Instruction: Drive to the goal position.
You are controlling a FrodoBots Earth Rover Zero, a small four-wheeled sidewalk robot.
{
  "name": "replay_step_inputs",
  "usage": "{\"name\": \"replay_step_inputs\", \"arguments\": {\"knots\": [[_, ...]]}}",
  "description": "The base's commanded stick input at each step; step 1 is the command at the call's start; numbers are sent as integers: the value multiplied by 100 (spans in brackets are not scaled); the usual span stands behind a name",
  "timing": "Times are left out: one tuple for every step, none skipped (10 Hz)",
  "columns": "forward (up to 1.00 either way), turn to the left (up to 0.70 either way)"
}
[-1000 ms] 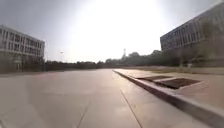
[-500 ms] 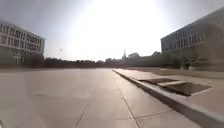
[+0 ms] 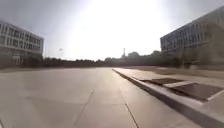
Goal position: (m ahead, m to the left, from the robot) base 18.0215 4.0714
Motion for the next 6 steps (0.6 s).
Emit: {"name": "replay_step_inputs", "arguments": {"knots": [[70, 0], [70, 0], [70, 0], [70, 0], [70, 0], [70, 0]]}}
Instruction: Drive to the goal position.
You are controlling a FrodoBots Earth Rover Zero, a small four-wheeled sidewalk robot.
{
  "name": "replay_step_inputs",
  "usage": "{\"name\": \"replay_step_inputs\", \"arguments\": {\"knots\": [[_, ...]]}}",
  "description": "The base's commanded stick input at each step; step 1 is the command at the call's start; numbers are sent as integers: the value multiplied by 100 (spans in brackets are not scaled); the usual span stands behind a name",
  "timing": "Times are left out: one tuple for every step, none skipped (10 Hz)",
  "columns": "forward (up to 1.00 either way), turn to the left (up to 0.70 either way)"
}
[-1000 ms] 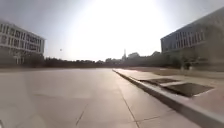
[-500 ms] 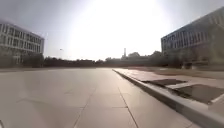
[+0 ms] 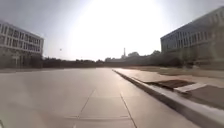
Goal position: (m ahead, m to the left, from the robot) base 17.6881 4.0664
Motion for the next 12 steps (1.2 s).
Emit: {"name": "replay_step_inputs", "arguments": {"knots": [[70, 0], [70, 0], [70, 0], [70, 0], [70, 0], [70, 0], [70, 0], [70, 0], [70, 0], [70, 0], [70, 0], [70, 0]]}}
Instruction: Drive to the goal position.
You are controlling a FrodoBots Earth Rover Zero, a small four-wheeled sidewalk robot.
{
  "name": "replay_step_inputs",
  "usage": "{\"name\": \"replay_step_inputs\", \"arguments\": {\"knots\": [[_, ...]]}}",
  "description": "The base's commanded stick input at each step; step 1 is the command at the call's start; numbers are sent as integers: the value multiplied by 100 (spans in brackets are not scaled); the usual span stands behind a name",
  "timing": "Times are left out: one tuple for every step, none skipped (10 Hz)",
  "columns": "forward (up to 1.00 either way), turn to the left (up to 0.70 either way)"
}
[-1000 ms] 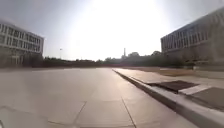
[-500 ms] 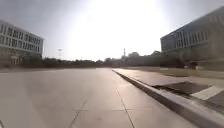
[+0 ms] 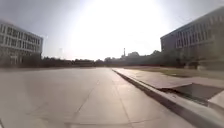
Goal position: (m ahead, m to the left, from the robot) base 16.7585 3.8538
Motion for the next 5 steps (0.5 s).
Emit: {"name": "replay_step_inputs", "arguments": {"knots": [[70, 0], [70, 0], [70, 0], [70, 0], [70, 0]]}}
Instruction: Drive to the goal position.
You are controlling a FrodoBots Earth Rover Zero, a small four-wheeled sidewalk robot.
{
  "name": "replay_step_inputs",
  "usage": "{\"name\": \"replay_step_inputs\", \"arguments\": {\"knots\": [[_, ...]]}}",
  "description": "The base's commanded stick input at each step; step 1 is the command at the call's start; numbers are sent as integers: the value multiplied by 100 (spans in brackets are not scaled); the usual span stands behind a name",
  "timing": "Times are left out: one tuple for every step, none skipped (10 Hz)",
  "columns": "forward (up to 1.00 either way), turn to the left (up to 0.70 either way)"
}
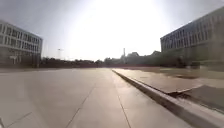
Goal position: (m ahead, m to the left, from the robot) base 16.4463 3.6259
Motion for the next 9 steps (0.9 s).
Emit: {"name": "replay_step_inputs", "arguments": {"knots": [[70, 0], [70, 0], [70, 0], [70, 0], [70, 0], [70, 0], [70, 0], [70, 2], [70, 4]]}}
